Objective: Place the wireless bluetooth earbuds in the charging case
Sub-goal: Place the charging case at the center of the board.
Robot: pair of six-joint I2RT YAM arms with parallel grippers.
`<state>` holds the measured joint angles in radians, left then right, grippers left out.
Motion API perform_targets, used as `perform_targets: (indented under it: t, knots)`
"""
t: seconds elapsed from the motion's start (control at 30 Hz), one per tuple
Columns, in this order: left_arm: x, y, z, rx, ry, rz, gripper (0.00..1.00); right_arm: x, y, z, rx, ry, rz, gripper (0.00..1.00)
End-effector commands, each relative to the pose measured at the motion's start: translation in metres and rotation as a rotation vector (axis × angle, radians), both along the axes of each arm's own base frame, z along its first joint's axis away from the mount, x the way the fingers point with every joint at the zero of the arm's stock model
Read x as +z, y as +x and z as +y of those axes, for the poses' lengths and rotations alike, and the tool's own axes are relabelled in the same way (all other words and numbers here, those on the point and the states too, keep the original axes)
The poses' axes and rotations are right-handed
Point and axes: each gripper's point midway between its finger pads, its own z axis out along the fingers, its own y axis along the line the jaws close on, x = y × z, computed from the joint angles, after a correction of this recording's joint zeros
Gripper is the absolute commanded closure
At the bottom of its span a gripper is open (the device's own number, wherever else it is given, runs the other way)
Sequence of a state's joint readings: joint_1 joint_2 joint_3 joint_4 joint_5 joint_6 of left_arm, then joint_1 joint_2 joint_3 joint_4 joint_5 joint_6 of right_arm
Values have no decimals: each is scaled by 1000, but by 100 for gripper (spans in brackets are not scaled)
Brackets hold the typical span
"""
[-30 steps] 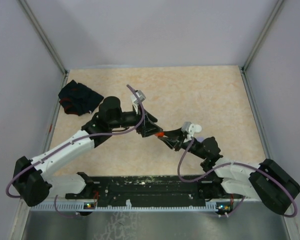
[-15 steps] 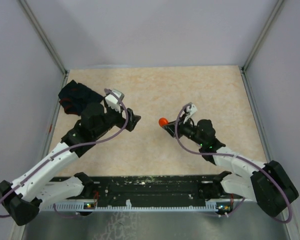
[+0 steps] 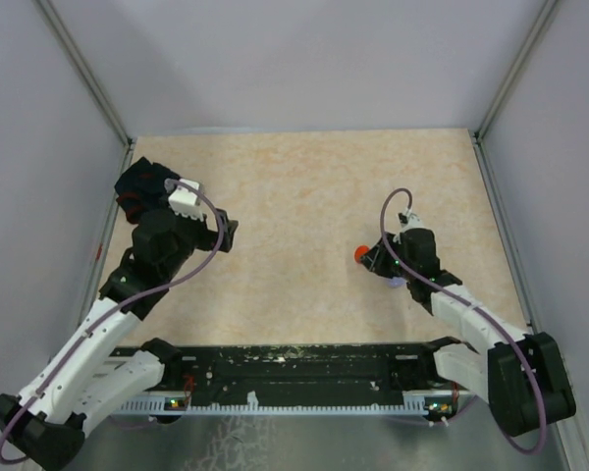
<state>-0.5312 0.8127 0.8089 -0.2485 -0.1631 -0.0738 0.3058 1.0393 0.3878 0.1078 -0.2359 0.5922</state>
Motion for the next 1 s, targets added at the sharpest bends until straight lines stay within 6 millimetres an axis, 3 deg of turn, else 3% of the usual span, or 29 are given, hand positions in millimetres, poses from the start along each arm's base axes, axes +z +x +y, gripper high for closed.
perform_targets:
  t: [0.0,0.23,0.5,0.67,0.83,0.97]
  knots:
    - [-7,-2,15,26,-30,12,0,-7,1,-29,-143,-35,87,100]
    - [-16,1,39,72,-73,20,0,-26,-7,-52,-216,-142,155,98]
    - [-16,-1,43,58,-109,10,0,-32,-8,-58,-209,-193,164,73]
    - [-14,-5,44,56,-121,-2,0,-22,-4,-55,-185,-191,129,57]
    - [-9,-10,42,36,-139,-37,0,-2,3,-53,-164,-198,78,54]
    - [-7,-18,40,23,-171,-37,0,9,1,-57,-156,-229,76,45]
